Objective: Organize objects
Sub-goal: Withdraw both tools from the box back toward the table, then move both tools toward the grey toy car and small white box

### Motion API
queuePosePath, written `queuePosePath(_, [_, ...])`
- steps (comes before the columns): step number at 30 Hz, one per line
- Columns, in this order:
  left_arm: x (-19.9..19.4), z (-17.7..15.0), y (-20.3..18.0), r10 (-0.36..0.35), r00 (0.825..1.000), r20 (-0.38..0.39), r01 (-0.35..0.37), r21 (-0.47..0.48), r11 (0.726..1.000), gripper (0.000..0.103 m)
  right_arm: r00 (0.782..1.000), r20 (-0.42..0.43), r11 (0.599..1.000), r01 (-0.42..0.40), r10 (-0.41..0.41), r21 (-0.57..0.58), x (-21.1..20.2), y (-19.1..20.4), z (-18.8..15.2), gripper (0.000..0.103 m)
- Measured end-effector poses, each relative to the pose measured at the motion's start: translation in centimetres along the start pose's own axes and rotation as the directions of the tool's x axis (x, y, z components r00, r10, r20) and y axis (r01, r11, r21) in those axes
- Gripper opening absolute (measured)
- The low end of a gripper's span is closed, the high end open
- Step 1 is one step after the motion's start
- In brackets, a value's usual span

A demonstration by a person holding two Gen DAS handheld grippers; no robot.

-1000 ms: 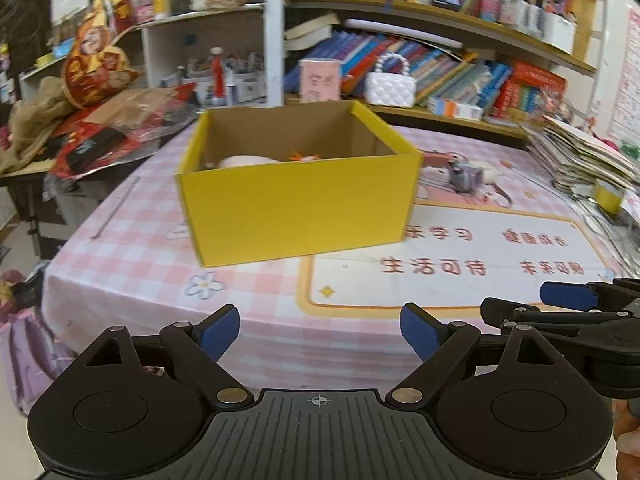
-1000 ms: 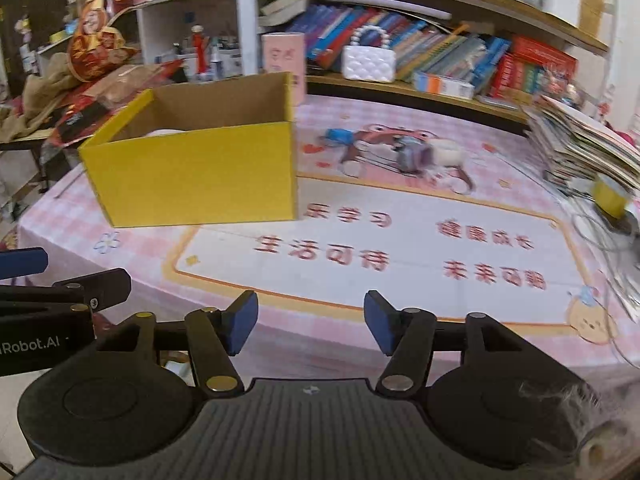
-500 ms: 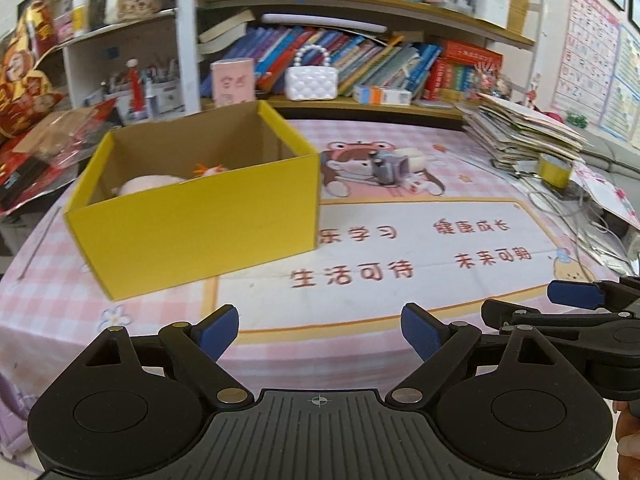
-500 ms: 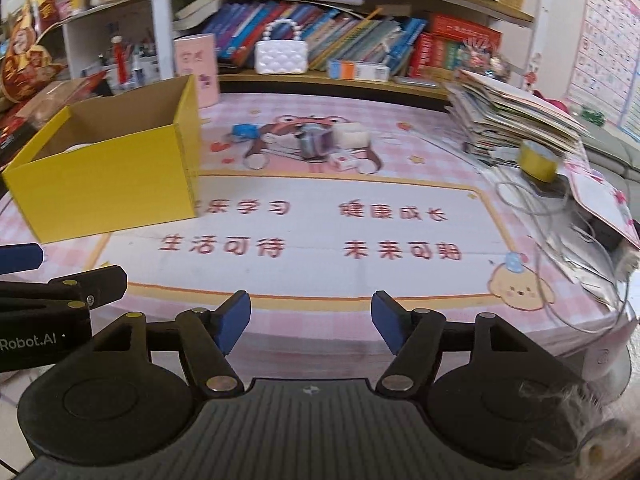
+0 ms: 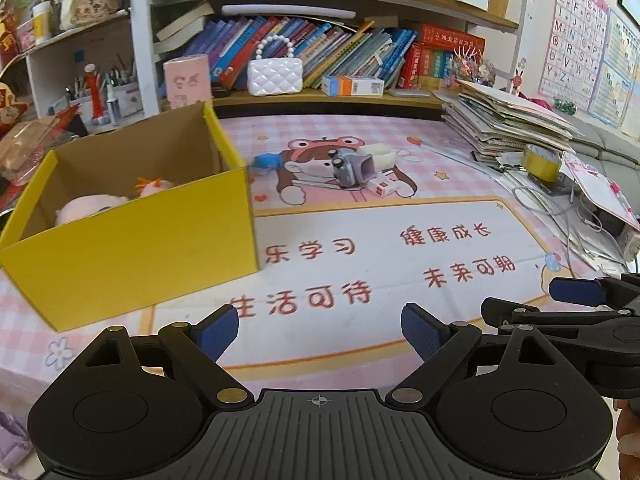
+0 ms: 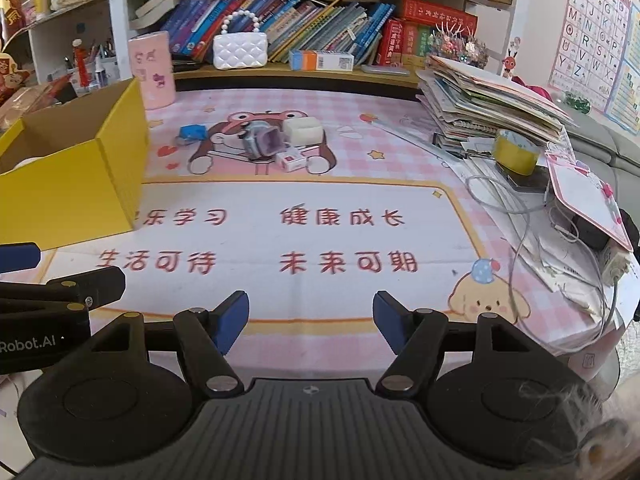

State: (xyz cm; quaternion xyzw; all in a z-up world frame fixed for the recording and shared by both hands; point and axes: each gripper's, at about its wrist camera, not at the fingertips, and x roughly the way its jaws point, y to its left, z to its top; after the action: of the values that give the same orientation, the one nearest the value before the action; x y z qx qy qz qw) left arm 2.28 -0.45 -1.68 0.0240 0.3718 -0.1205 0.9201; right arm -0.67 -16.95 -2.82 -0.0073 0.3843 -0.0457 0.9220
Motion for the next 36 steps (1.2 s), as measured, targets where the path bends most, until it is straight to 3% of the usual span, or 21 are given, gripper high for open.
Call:
queuePosePath(19, [7.0, 4.5, -4.9, 0.062, 0.997, -0.053, -0.065, -0.05, 0.997, 0.091, 0.996, -0.051, 0.995, -0.073, 0.069, -0.063, 7.5, -5.9, 5.6, 0.068])
queuePosePath(36, [11.4, 9.1, -6.7, 0.169, 0.985, -0.035, -0.172, -0.081, 0.982, 0.088, 0.986, 0.0, 0.983, -0.165, 0.165, -0.078, 12.8, -8.7, 11.4, 0.068])
